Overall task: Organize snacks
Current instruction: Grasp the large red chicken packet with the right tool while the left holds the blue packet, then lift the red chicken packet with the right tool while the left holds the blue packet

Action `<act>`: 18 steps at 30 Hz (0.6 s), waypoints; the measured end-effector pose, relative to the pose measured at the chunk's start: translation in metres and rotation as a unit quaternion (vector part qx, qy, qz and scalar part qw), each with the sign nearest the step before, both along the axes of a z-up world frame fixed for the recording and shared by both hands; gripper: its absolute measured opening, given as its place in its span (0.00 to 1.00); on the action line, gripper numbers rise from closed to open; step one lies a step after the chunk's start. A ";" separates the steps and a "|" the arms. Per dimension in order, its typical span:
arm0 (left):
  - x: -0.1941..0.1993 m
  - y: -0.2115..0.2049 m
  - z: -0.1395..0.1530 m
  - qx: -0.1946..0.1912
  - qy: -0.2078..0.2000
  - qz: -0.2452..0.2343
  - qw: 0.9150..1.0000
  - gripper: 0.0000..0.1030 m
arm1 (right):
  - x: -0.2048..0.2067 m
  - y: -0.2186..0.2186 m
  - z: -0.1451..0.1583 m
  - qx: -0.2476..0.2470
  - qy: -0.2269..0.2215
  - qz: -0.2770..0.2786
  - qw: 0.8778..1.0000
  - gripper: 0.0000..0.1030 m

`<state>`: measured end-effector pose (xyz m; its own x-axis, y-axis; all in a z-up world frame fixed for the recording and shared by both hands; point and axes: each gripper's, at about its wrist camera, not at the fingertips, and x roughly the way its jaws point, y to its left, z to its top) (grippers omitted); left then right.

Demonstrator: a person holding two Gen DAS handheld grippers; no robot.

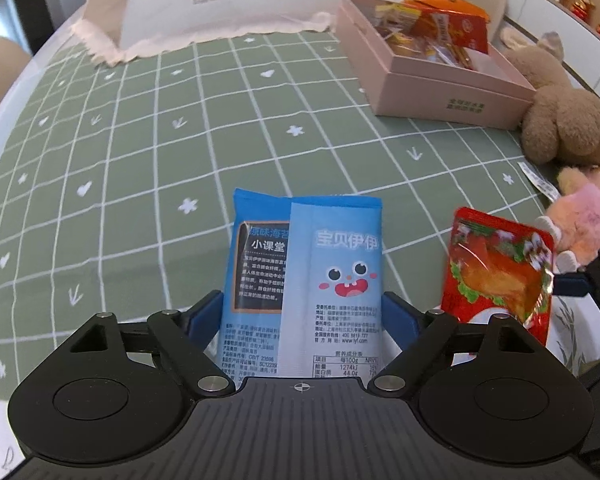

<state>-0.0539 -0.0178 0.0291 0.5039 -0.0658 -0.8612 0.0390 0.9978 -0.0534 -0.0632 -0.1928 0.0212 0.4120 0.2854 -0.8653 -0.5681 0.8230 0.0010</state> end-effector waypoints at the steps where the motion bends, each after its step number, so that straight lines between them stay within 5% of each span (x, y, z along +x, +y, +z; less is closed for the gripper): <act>1: -0.002 0.002 0.000 -0.003 0.000 0.004 1.000 0.86 | 0.001 0.003 0.001 -0.001 -0.003 0.005 1.000 0.99; 18: -0.012 0.031 0.000 -0.026 0.001 0.029 0.999 0.86 | 0.024 0.025 -0.002 0.003 -0.001 -0.043 0.999 1.00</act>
<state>-0.0660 0.0130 0.0294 0.5059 -0.0816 -0.8587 -0.0190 0.9942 -0.1057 -0.0395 -0.1683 0.0189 0.4376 0.2550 -0.8622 -0.4959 0.8683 0.0052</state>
